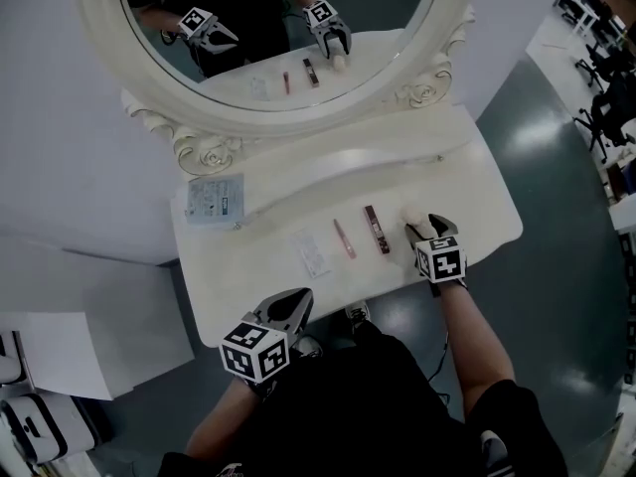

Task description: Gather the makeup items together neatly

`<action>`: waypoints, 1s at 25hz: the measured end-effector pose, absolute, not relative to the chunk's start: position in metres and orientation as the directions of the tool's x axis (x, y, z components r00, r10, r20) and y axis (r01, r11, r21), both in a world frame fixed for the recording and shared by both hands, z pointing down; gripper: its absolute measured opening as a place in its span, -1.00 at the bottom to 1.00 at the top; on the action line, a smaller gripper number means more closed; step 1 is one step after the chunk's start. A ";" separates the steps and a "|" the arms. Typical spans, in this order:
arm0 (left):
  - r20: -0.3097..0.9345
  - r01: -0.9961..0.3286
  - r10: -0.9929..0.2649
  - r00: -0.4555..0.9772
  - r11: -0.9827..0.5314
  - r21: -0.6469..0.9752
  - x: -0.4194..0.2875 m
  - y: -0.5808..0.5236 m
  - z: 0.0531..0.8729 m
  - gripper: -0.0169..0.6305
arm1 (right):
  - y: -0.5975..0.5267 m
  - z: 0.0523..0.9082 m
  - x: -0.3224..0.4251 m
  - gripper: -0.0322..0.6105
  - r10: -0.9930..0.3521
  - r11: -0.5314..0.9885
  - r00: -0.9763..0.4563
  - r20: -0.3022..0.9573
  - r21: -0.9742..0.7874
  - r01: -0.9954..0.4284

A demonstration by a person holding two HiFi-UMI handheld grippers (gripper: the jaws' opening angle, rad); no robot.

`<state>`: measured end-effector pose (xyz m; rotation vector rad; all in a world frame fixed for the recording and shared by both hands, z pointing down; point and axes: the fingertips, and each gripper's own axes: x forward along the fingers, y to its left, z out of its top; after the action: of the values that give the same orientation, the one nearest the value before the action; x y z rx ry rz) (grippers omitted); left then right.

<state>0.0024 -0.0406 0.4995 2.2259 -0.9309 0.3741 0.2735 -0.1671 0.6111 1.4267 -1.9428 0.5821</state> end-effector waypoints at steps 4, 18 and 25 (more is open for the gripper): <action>0.470 -0.705 -0.525 0.710 -0.527 0.475 -0.005 -0.033 0.490 -0.92 | -0.151 0.578 0.270 -0.11 -0.715 0.285 -0.196 0.671 0.024 -0.958; 0.396 -0.662 -0.531 0.749 -0.604 0.443 -0.055 0.014 0.443 -0.92 | -0.046 0.445 0.141 -0.81 -0.810 0.321 -0.437 0.392 -0.327 -0.889; 0.349 -0.594 -0.482 0.804 -0.626 0.504 -0.069 0.059 0.430 -0.92 | 0.027 0.432 0.066 -0.81 -0.754 0.399 -0.526 0.392 -0.363 -0.842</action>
<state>-0.0689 0.0587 0.4305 2.3683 -0.7914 0.2386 0.0661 0.0266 0.4319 1.4326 -2.4853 0.7941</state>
